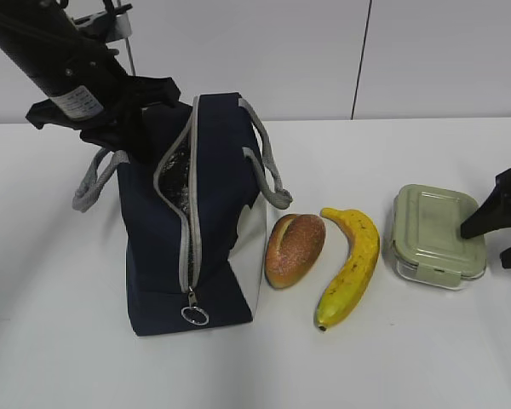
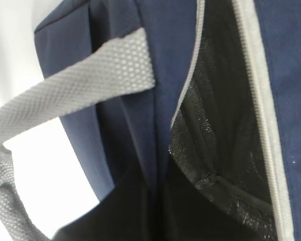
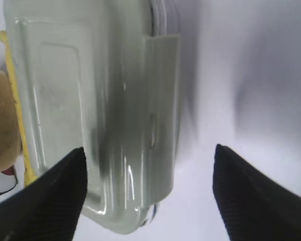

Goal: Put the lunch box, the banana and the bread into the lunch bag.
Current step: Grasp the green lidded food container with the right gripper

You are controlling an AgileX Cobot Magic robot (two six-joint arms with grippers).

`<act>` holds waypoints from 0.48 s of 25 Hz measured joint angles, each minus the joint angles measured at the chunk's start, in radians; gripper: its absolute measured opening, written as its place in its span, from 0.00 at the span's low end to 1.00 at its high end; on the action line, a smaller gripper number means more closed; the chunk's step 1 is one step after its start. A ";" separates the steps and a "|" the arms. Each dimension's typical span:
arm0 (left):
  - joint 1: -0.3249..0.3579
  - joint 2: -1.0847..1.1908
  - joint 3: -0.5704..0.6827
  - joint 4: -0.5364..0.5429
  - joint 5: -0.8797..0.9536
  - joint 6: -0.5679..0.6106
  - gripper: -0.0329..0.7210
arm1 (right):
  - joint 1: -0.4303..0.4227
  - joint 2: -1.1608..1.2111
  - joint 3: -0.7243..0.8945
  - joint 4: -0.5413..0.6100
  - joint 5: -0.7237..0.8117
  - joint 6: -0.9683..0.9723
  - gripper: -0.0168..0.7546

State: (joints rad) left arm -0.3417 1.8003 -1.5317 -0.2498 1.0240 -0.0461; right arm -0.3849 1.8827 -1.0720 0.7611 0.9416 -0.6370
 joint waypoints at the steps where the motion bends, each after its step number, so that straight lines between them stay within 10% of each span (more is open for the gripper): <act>1: 0.000 0.000 0.000 0.000 0.000 0.000 0.04 | 0.000 0.007 0.000 0.002 -0.007 -0.002 0.77; 12: 0.000 0.000 0.000 -0.003 0.000 0.000 0.04 | 0.000 0.037 0.000 0.016 -0.014 -0.009 0.77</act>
State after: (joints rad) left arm -0.3417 1.8003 -1.5317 -0.2530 1.0240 -0.0461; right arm -0.3849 1.9194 -1.0720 0.7769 0.9272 -0.6456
